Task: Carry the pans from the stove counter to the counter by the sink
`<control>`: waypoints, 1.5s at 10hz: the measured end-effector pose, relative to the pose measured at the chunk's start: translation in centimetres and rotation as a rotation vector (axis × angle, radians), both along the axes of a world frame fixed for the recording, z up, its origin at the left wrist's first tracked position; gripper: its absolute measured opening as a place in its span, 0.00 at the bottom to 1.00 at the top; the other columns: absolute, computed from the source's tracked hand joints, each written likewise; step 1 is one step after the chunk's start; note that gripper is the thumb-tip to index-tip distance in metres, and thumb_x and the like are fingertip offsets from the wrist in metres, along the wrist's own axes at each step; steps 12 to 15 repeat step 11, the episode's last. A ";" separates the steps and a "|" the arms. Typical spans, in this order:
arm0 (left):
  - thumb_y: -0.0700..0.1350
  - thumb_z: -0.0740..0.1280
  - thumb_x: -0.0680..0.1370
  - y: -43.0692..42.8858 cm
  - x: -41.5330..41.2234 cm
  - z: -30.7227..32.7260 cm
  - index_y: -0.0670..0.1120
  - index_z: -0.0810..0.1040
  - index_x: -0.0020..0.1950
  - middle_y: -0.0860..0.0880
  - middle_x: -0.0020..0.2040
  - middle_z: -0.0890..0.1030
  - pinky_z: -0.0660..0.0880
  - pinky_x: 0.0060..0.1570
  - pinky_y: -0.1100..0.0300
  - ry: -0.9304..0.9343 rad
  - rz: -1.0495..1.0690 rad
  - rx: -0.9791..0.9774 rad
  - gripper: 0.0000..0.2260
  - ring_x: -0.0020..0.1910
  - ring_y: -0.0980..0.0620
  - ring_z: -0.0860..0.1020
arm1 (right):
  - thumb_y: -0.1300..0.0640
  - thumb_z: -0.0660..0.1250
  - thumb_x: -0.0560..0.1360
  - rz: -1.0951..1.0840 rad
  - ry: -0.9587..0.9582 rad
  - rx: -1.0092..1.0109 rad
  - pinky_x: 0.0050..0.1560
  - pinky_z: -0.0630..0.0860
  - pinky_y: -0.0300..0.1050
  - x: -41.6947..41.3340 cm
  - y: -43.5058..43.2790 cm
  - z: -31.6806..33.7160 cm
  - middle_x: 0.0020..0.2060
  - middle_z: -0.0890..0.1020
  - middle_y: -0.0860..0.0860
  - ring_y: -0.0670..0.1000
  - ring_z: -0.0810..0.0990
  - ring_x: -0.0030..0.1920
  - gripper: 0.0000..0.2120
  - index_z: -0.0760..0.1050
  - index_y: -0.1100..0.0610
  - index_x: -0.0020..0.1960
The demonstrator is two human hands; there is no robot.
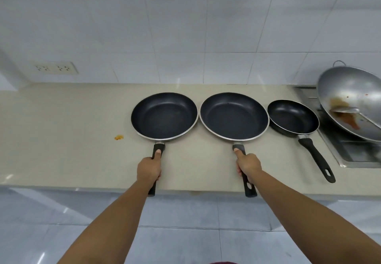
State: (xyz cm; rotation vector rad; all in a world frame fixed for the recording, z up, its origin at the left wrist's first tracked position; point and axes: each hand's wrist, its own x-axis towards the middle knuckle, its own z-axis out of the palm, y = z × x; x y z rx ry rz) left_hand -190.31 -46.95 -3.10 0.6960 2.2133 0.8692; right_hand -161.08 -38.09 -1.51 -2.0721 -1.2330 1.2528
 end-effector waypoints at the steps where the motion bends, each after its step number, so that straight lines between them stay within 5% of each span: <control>1: 0.61 0.56 0.81 0.1 0.1 -0.2 0.41 0.76 0.36 0.45 0.28 0.78 0.77 0.36 0.54 -0.004 -0.003 -0.012 0.27 0.25 0.47 0.75 | 0.42 0.59 0.79 0.063 -0.109 0.032 0.35 0.73 0.45 -0.4 0.1 0.2 0.31 0.82 0.57 0.56 0.79 0.30 0.25 0.77 0.64 0.43; 2: 0.62 0.55 0.80 0.0 0.3 0.0 0.41 0.77 0.43 0.44 0.34 0.81 0.79 0.42 0.50 0.078 -0.035 -0.055 0.26 0.32 0.45 0.79 | 0.47 0.61 0.80 0.120 -0.269 0.140 0.43 0.71 0.47 -0.8 -0.5 0.1 0.50 0.82 0.59 0.61 0.81 0.50 0.18 0.73 0.61 0.60; 3: 0.60 0.57 0.81 -0.1 0.7 0.1 0.44 0.75 0.58 0.47 0.43 0.79 0.71 0.42 0.54 0.277 -0.108 -0.079 0.21 0.42 0.45 0.76 | 0.52 0.61 0.81 0.173 -0.341 0.235 0.43 0.70 0.45 -0.9 -1.2 0.2 0.53 0.82 0.57 0.60 0.81 0.52 0.15 0.71 0.57 0.65; 6: 0.58 0.58 0.81 0.4 -0.3 0.3 0.46 0.78 0.58 0.44 0.46 0.83 0.77 0.49 0.51 0.265 -0.124 -0.043 0.19 0.47 0.41 0.80 | 0.56 0.62 0.80 0.188 -0.359 0.271 0.43 0.70 0.43 -0.1 -0.5 0.2 0.51 0.83 0.57 0.59 0.80 0.48 0.14 0.73 0.52 0.65; 9: 0.57 0.56 0.82 0.0 0.3 0.6 0.45 0.76 0.61 0.44 0.47 0.82 0.73 0.43 0.54 0.343 -0.136 -0.082 0.19 0.45 0.42 0.79 | 0.55 0.61 0.80 0.175 -0.390 0.267 0.41 0.67 0.44 0.0 -0.6 0.0 0.48 0.82 0.51 0.52 0.72 0.41 0.12 0.72 0.50 0.63; 10: 0.53 0.57 0.83 0.0 1.1 0.8 0.42 0.74 0.64 0.42 0.53 0.81 0.75 0.47 0.50 0.509 -0.140 -0.112 0.18 0.51 0.41 0.79 | 0.54 0.60 0.80 0.265 -0.321 0.294 0.46 0.69 0.44 0.5 -0.8 0.1 0.57 0.81 0.52 0.54 0.76 0.47 0.14 0.70 0.51 0.65; 11: 0.49 0.58 0.83 0.4 2.3 1.3 0.42 0.66 0.73 0.43 0.69 0.74 0.69 0.63 0.47 0.701 -0.220 -0.123 0.21 0.67 0.43 0.71 | 0.49 0.58 0.81 0.382 -0.388 0.318 0.58 0.73 0.53 1.0 -0.9 0.6 0.64 0.73 0.56 0.60 0.74 0.61 0.20 0.67 0.59 0.68; 15: 0.49 0.58 0.83 0.4 2.3 1.3 0.42 0.66 0.73 0.43 0.69 0.74 0.69 0.63 0.47 0.701 -0.220 -0.123 0.21 0.67 0.43 0.71 | 0.49 0.58 0.81 0.382 -0.388 0.318 0.58 0.73 0.53 1.0 -0.9 0.6 0.64 0.73 0.56 0.60 0.74 0.61 0.20 0.67 0.59 0.68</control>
